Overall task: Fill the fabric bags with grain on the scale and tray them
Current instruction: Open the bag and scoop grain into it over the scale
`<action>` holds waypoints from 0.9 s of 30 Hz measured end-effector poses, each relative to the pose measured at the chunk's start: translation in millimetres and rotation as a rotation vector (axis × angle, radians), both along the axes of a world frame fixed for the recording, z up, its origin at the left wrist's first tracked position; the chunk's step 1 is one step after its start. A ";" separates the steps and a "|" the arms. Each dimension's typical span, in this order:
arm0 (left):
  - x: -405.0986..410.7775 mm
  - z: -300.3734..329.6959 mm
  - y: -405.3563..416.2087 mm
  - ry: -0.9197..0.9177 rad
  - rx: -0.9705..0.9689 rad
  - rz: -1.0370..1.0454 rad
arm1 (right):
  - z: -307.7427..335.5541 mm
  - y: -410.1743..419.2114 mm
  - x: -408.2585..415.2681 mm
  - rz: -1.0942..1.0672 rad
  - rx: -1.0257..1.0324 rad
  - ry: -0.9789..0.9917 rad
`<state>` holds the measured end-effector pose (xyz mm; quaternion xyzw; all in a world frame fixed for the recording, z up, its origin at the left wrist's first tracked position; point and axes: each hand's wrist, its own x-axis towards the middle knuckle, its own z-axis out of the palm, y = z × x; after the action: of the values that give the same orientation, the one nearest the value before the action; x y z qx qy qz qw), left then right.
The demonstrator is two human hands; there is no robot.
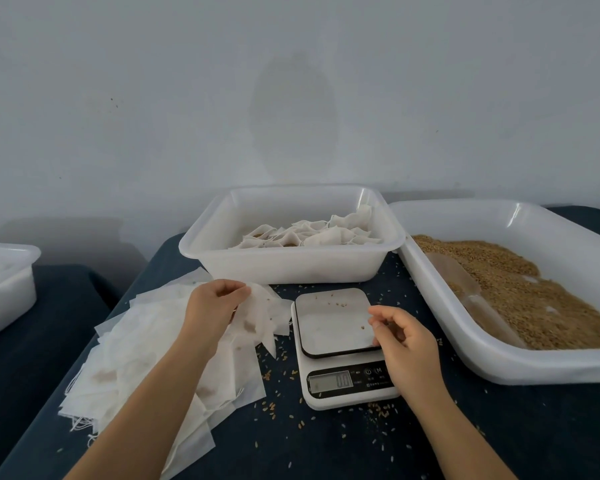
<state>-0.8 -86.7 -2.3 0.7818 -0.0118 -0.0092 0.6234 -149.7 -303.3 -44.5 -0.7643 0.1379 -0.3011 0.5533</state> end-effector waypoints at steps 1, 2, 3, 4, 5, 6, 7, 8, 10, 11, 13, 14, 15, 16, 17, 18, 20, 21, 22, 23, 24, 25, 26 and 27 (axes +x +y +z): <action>-0.1 -2.1 1.2 -0.007 0.010 -0.008 | 0.0 0.2 0.0 0.002 0.001 0.002; -0.1 -4.8 2.2 -0.011 0.028 -0.023 | -0.1 0.2 0.1 0.004 0.002 0.005; -0.7 -7.5 3.4 -0.012 0.058 -0.046 | 0.0 0.2 0.2 0.004 0.004 0.007; -1.7 -10.3 4.2 -0.012 0.101 -0.074 | 0.0 0.1 0.2 0.004 0.003 0.008; -3.2 -13.5 5.1 -0.019 0.154 -0.105 | 0.3 0.0 0.1 0.003 0.002 0.008; -4.7 -16.7 5.4 -0.039 0.217 -0.133 | 0.3 -0.3 0.0 0.002 0.001 0.007; -6.1 -19.5 5.7 -0.074 0.292 -0.154 | 0.6 -0.4 -0.2 0.002 0.002 0.007; -7.0 -20.9 6.2 -0.118 0.374 -0.168 | 0.5 -0.9 -0.1 0.003 0.005 0.007; -7.3 -16.5 8.0 -0.211 0.505 -0.182 | 0.1 -1.7 0.0 0.004 0.012 0.008; -6.7 -10.8 9.2 -0.251 0.544 -0.180 | 0.0 -1.7 0.0 0.004 0.013 0.010; -5.1 5.4 11.4 -0.316 0.589 -0.167 | -0.1 -1.2 0.5 0.003 0.010 0.009; -4.6 14.0 11.4 -0.342 0.604 -0.171 | -0.2 -1.3 0.7 0.000 0.009 0.004; -5.3 22.4 11.2 -0.364 0.630 -0.192 | 0.8 -0.7 0.7 -0.002 0.009 0.000; -7.0 30.2 10.2 -0.384 0.667 -0.224 | 2.0 0.0 0.4 -0.005 0.003 -0.002; -9.7 36.8 8.6 -0.403 0.702 -0.255 | 4.2 1.4 -0.5 -0.008 -0.012 -0.007; -12.0 42.5 6.8 -0.418 0.726 -0.280 | 6.4 3.5 -1.2 -0.010 -0.039 -0.016; -17.3 50.0 3.8 -0.435 0.757 -0.310 | 13.6 12.9 -2.7 0.014 -0.105 -0.045; -20.4 51.7 2.0 -0.434 0.764 -0.316 | 18.7 20.1 -2.4 0.055 -0.142 -0.064; -23.7 52.8 -0.1 -0.428 0.767 -0.316 | 24.0 27.9 -0.2 0.120 -0.173 -0.074; -27.3 53.7 -2.4 -0.421 0.769 -0.315 | 30.5 37.0 3.9 0.203 -0.182 -0.053; -31.1 54.4 -4.9 -0.413 0.767 -0.320 | 37.0 46.1 9.8 0.284 -0.164 0.004; -35.4 55.4 -7.1 -0.396 0.758 -0.331 | 44.6 55.0 16.5 0.358 -0.105 0.090; -39.6 56.4 -9.1 -0.354 0.717 -0.346 | 50.8 61.9 23.3 0.420 -0.019 0.184; -44.3 57.4 -10.2 -0.279 0.629 -0.362 | 55.3 67.4 30.0 0.475 0.094 0.261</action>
<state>-45.1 -97.0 55.0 0.9138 -0.2307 -0.0159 0.3338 -119.7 -236.0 10.8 -0.7812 0.0388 -0.0549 0.6207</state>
